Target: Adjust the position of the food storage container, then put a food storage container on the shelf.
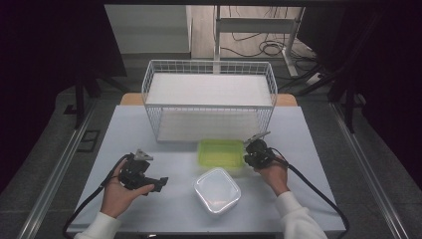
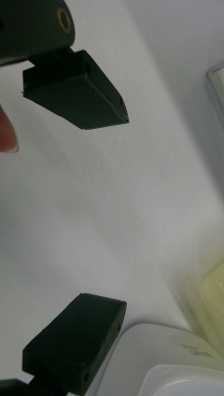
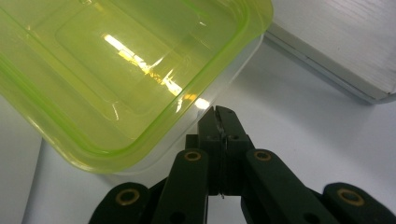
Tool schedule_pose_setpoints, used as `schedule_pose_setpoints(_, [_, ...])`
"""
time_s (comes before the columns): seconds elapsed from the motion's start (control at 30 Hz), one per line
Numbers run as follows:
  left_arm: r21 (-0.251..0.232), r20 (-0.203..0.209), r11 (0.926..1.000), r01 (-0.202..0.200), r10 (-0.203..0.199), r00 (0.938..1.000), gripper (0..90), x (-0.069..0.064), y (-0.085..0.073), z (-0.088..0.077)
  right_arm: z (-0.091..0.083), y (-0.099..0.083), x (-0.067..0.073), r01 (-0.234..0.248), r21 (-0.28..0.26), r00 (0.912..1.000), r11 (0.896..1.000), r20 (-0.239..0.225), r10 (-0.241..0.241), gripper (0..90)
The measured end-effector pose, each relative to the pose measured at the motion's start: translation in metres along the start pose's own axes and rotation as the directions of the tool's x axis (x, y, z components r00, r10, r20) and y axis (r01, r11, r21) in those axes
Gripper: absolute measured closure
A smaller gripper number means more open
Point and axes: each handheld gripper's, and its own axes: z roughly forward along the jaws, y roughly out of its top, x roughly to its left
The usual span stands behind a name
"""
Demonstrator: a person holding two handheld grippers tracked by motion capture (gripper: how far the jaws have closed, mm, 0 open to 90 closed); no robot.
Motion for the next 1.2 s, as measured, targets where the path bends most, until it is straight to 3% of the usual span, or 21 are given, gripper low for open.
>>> schedule_pose_setpoints(0.2, [-0.032,-0.001,0.9982,0.051,-0.051,0.9987,10.6,0.008,-0.007,-0.006,-0.007,0.0,-0.002,-0.001,-0.009,0.9997,1.0,0.024,0.001,88.7])
schedule_pose_setpoints(0.37, [-0.068,-0.006,0.9941,0.085,-0.085,0.9963,10.9,0.011,-0.008,-0.014,-0.026,-0.001,-0.006,-0.014,-0.056,0.9994,0.998,0.031,0.016,85.8])
schedule_pose_setpoints(0.4, [-0.07,-0.01,0.9938,0.086,-0.087,0.9962,10.8,0.011,-0.008,-0.015,-0.031,-0.003,-0.007,-0.017,-0.066,0.9993,0.998,0.032,0.019,80.8])
schedule_pose_setpoints(0.43, [-0.069,-0.014,0.9941,0.084,-0.085,0.9963,10.8,0.011,-0.009,-0.016,-0.039,-0.006,-0.01,-0.027,-0.063,0.9991,0.998,0.032,0.029,66.0])
schedule_pose_setpoints(0.47, [-0.069,-0.014,0.9941,0.084,-0.085,0.9963,10.8,0.011,-0.009,-0.016,-0.039,-0.006,-0.01,-0.027,-0.063,0.9991,0.998,0.032,0.029,66.0])
schedule_pose_setpoints(0.5, [-0.07,-0.016,0.994,0.084,-0.086,0.9962,10.8,0.01,-0.009,-0.016,-0.045,-0.01,-0.012,-0.054,-0.074,0.9972,0.996,0.048,0.058,52.2])
schedule_pose_setpoints(0.53, [-0.07,-0.017,0.994,0.084,-0.085,0.9962,10.8,0.01,-0.009,-0.016,-0.045,-0.01,-0.012,-0.054,-0.074,0.9972,0.996,0.048,0.058,52.2])
schedule_pose_setpoints(0.6, [-0.074,-0.011,0.9931,0.091,-0.092,0.9957,10.8,0.01,-0.009,-0.017,-0.056,-0.017,-0.018,-0.12,-0.116,0.9924,0.986,0.016,0.122,37.4])
schedule_pose_setpoints(0.63, [-0.074,-0.011,0.9931,0.091,-0.092,0.9957,10.8,0.01,-0.009,-0.017,-0.056,-0.017,-0.018,-0.12,-0.116,0.9924,0.986,0.016,0.122,37.4])
schedule_pose_setpoints(0.73, [-0.078,-0.01,0.9922,0.098,-0.099,0.9951,10.8,0.011,-0.008,-0.016,-0.063,-0.024,-0.023,-0.182,-0.155,0.9832,0.971,-0.034,0.179,29.3])
schedule_pose_setpoints(0.8, [-0.082,-0.005,0.9913,0.103,-0.104,0.9946,10.8,0.011,-0.007,-0.016,-0.067,-0.029,-0.029,-0.227,-0.189,0.9728,0.956,-0.093,0.212,26.5])
schedule_pose_setpoints(0.83, [-0.088,-0.003,0.9899,0.111,-0.112,0.9937,10.8,0.012,-0.007,-0.016,-0.067,-0.029,-0.029,-0.227,-0.189,0.9728,0.956,-0.093,0.212,26.5])
schedule_pose_setpoints(0.9, [-0.096,0.0,0.9877,0.123,-0.124,0.9923,10.5,0.013,-0.006,-0.016,-0.069,-0.031,-0.031,-0.255,-0.198,0.9635,0.947,-0.135,0.231,25.2])
schedule_pose_setpoints(1.0, [-0.096,0.001,0.9873,0.127,-0.127,0.9918,10.5,0.014,-0.005,-0.016,-0.069,-0.031,-0.031,-0.247,-0.203,0.9649,0.948,-0.143,0.221,23.1])
schedule_pose_setpoints(1.03, [-0.111,0.023,0.9826,0.148,-0.147,0.9889,11.3,0.016,-0.003,-0.016,-0.068,-0.032,-0.029,-0.243,-0.203,0.9659,0.948,-0.141,0.217,22.6])
schedule_pose_setpoints(1.07, [-0.111,0.023,0.9826,0.148,-0.147,0.9889,12.2,0.016,-0.003,-0.016,-0.068,-0.032,-0.029,-0.243,-0.203,0.9659,0.948,-0.141,0.217,22.6])
schedule_pose_setpoints(1.1, [-0.12,0.036,0.9803,0.157,-0.153,0.9875,12.8,0.016,-0.003,-0.016,-0.069,-0.033,-0.026,-0.224,-0.193,0.9717,0.955,-0.118,0.204,22.7])
schedule_pose_setpoints(1.2, [-0.123,0.03,0.9822,0.142,-0.139,0.9898,13.1,0.015,-0.003,-0.015,-0.069,-0.033,-0.026,-0.225,-0.19,0.9725,0.956,-0.106,0.208,23.1])
